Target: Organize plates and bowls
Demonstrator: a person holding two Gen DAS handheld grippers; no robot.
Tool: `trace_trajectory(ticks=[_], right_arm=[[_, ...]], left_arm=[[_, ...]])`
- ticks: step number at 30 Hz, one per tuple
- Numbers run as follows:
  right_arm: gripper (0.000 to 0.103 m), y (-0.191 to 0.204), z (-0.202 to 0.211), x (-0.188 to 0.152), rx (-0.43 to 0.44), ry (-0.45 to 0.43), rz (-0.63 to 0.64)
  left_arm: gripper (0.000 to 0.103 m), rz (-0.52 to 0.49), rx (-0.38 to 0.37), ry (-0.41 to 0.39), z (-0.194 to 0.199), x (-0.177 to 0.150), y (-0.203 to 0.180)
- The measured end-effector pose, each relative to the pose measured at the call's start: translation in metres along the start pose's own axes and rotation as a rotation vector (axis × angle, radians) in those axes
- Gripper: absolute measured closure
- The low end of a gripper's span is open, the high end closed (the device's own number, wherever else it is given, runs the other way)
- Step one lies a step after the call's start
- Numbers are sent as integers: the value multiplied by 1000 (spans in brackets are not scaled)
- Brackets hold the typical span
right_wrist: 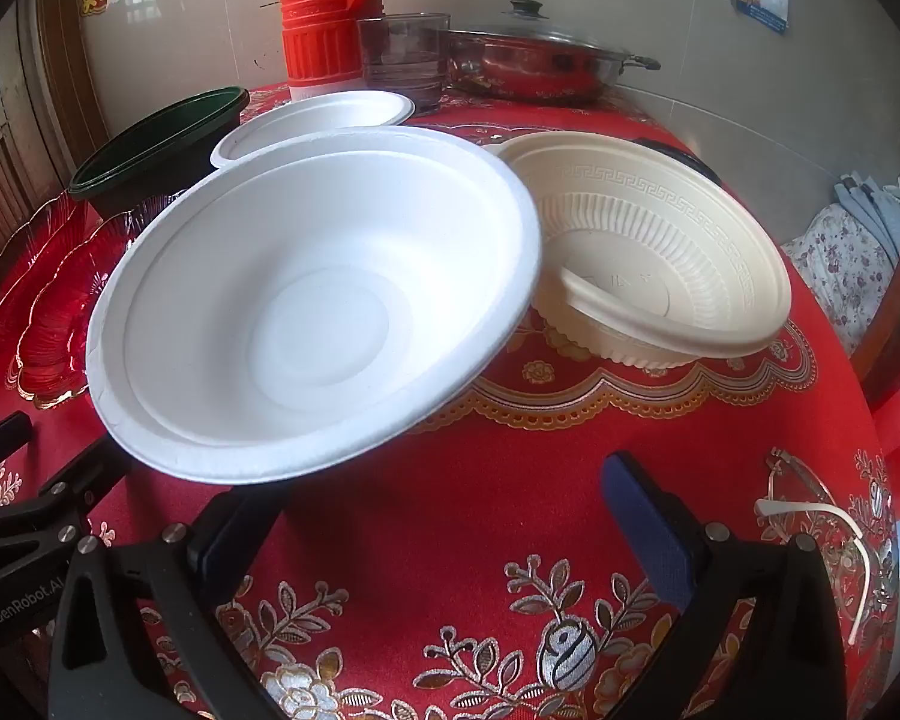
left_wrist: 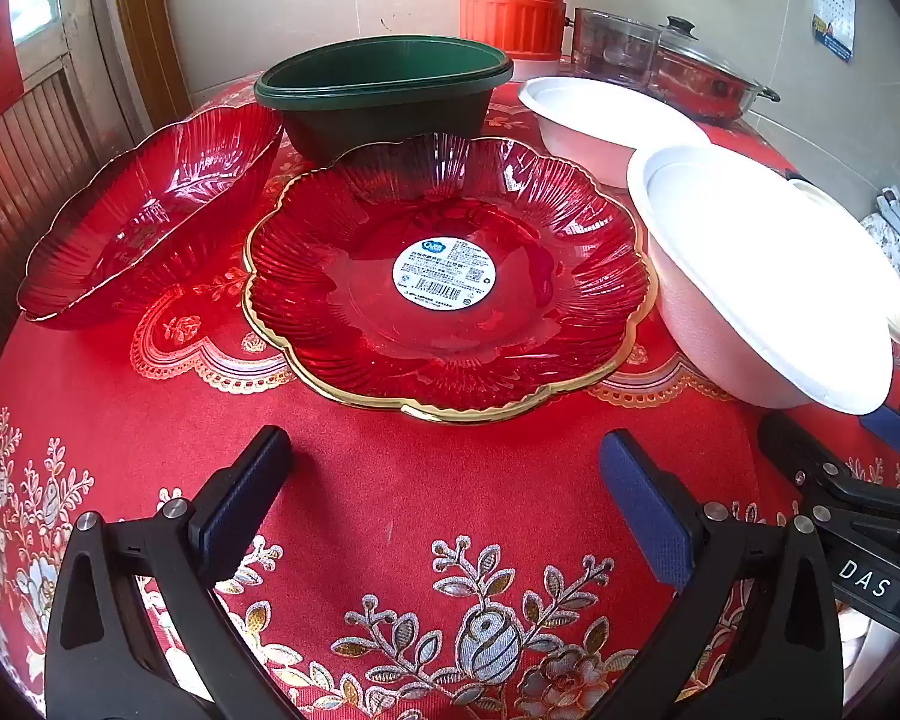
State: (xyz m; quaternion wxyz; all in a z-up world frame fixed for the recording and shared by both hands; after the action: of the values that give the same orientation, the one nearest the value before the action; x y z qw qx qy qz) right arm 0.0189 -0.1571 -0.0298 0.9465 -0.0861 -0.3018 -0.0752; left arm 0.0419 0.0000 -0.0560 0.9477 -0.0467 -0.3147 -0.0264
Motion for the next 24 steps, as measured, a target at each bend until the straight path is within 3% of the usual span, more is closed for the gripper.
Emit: trace_trajectory(ticks=[24], right_arm=[[0,0,1,0,-2,0,2]], left_arm=[[0,-1,1,1,0,0,0]])
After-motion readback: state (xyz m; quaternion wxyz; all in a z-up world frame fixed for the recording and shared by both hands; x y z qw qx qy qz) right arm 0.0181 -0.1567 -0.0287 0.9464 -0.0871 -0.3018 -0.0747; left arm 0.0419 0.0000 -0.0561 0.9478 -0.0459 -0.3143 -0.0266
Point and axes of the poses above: each gripper's, at about its wrist camera, not at the fingertips, and z roughly against the way its jaws point, y to its left, x to its top, the point moved 7 cm from there along -z, roughly the way its jaws point, and after that the axes turned 6 degrees about -x, right-handed, at the moved point
